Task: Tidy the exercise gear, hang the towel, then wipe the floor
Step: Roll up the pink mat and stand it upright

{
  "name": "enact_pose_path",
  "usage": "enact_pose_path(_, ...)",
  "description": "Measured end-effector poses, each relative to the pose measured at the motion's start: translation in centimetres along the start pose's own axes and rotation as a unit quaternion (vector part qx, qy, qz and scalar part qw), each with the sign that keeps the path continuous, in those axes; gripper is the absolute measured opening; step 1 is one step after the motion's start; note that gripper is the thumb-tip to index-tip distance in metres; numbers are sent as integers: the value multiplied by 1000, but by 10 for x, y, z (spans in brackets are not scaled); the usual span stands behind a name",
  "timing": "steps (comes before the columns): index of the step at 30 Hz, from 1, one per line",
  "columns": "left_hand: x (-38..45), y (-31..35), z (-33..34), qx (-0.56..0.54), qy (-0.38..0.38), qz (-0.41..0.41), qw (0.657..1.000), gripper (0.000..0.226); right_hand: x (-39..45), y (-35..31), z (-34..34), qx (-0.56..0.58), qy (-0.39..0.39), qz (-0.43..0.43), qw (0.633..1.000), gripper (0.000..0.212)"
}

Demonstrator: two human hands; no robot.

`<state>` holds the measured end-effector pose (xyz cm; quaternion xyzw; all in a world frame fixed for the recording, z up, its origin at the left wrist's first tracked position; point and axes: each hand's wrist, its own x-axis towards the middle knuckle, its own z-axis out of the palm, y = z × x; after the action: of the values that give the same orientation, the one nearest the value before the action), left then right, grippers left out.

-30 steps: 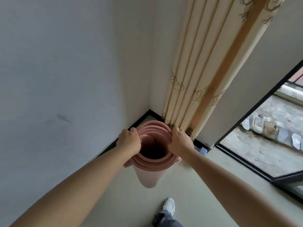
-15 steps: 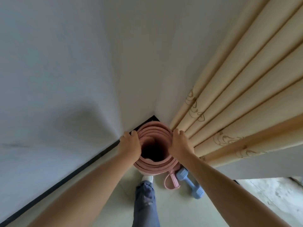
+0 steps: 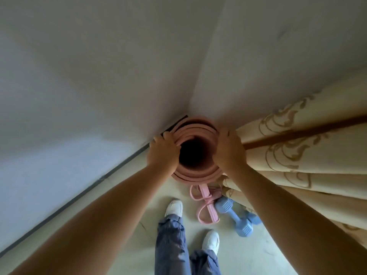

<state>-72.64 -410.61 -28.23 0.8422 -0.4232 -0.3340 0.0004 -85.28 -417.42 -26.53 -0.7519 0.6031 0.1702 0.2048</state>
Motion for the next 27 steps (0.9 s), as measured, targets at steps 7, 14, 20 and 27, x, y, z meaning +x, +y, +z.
enact_pose_path(7,43,18,-9,42,63,8,997,59,46,4,2,-55,107,-58,991,40)
enact_pose_path(14,22,11,-13,71,95,-16,993,67,27,5,-4,-105,110,-112,982,59)
enact_pose_path(20,-64,-3,-21,63,109,-59,990,40,-38,2,-18,-121,100,-229,961,33)
enact_pose_path(27,-214,-50,-26,63,102,-158,980,33,-157,-25,-40,-179,50,-388,903,33)
